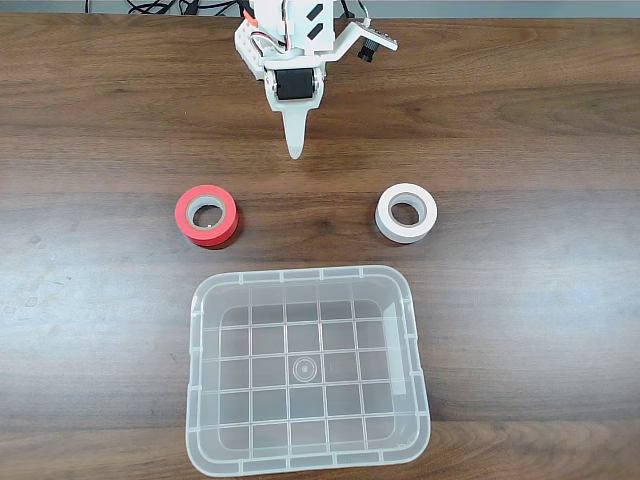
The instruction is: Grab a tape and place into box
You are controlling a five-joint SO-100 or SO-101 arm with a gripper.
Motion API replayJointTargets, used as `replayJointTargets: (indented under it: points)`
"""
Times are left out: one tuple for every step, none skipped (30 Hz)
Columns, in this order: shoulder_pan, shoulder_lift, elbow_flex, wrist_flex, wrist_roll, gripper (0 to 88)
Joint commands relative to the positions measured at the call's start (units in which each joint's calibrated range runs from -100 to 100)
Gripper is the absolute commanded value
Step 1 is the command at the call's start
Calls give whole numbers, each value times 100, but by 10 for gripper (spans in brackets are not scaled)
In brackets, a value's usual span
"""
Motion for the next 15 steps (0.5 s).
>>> replayJointTargets:
  points:
    - [39, -88, -142, 19, 19, 12]
    - [32, -88, -142, 19, 24, 12]
    - [10, -88, -142, 19, 35, 12]
    - [-5, -88, -142, 19, 46, 12]
    - [-5, -88, -142, 19, 46, 12]
    - [-5, -88, -142, 19, 46, 12]
    - [-5, -88, -134, -32, 46, 12]
    - [-5, -88, -116, -66, 14, 12]
    - [10, -88, -116, -84, 9, 12]
    - [68, -88, -107, -135, 9, 12]
    - [142, -72, -99, -169, 14, 12]
    - [324, -72, -99, -186, 14, 12]
    - [537, -72, -99, -229, 14, 12]
    - [771, -72, -116, -246, 9, 12]
    - [976, -72, -116, -323, 9, 12]
